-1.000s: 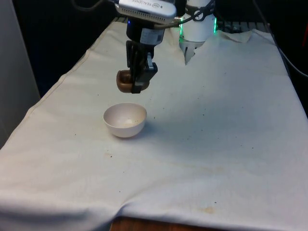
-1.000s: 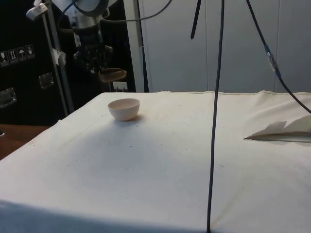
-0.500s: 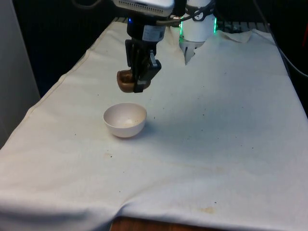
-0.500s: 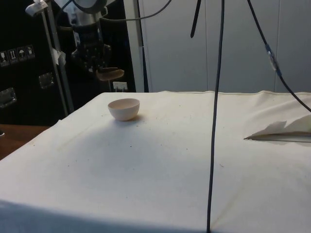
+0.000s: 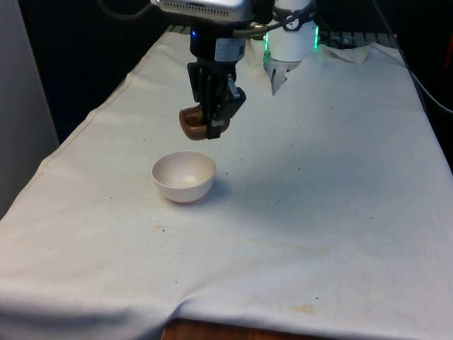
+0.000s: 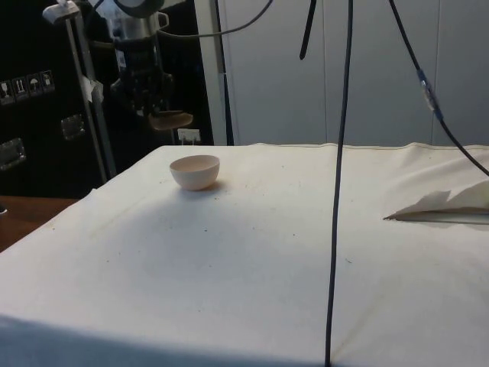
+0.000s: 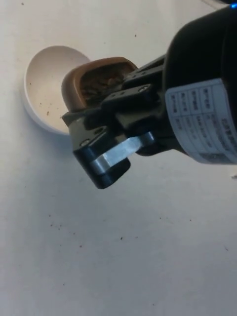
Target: Pour the coffee beans from the cup into the bowl.
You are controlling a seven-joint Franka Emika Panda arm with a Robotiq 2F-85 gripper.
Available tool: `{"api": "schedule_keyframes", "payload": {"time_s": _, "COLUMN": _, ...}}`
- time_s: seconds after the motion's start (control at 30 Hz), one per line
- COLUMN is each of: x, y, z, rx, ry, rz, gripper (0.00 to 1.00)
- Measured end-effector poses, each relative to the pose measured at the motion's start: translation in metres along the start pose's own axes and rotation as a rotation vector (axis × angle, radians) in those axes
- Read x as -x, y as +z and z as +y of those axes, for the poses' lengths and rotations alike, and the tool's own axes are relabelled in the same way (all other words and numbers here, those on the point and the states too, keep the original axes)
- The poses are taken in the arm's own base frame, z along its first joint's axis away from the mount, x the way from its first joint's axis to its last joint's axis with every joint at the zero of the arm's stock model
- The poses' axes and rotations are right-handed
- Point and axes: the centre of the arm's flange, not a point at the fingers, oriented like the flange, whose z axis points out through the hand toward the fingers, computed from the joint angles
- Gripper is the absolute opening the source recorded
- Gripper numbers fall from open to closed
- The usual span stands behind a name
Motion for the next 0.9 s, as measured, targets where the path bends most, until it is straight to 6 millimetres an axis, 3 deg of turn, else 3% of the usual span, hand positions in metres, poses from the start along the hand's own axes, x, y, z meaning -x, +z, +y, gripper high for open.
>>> {"api": "schedule_keyframes", "payload": {"time_s": 0.9, "x": -0.0003, "y": 0.0022, "z": 0.0043, "rx": -0.090, "ry": -0.092, "rz": -0.086, "gripper": 0.00}}
